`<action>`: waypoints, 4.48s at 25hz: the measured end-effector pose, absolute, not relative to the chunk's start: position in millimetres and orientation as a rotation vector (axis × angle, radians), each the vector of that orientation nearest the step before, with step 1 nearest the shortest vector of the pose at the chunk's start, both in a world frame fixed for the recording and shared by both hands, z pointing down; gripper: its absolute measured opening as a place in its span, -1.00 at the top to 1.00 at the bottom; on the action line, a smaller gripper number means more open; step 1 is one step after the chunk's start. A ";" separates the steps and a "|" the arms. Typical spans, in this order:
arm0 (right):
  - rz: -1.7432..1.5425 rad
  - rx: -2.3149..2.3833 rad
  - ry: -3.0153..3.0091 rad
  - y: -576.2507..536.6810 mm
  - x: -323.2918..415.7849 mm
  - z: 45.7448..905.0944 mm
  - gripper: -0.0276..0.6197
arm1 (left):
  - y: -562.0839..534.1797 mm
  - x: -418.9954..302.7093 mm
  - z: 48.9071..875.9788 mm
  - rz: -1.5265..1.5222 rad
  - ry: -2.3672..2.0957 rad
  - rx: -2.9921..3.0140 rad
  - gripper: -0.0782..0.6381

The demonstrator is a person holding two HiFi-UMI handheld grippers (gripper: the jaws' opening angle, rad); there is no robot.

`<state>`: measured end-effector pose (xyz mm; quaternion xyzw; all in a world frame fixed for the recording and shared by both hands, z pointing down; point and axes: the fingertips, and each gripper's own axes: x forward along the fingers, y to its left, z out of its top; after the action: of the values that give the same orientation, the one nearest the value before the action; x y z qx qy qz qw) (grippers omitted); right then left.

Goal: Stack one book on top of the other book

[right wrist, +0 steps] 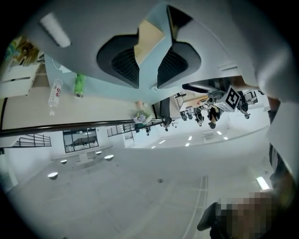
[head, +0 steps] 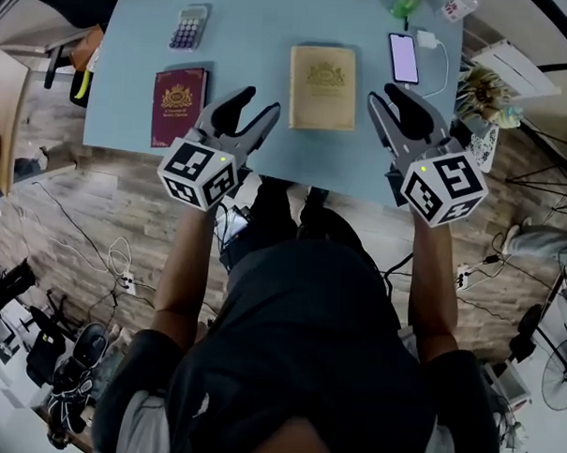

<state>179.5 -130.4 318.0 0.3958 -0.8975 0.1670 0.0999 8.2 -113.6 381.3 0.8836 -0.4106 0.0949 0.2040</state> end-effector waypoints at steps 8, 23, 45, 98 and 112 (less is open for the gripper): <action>0.639 1.175 -2.549 -153.1 187.0 383.2 0.57 | -141.2 18.6 441.8 0.318 -1.100 2.367 0.04; 0.854 1.148 -2.388 -183.9 186.1 492.2 0.54 | -172.6 24.2 534.2 0.380 -1.077 2.189 0.04; 1.153 1.078 -2.231 -189.9 188.9 599.4 0.47 | -181.0 47.0 615.0 0.461 -1.015 2.037 0.04; 1.233 0.788 -2.363 -178.4 -50.3 533.8 0.64 | -132.0 -182.1 543.2 0.419 -1.424 1.942 0.07; 1.217 0.682 -2.323 -166.1 -127.6 540.4 0.65 | -122.0 -259.1 547.6 0.405 -1.472 1.879 0.07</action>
<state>-127.6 -166.1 540.4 0.2458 -0.8374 0.4386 0.2143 -259.1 -122.0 547.6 0.7263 -0.5690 0.1567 0.3523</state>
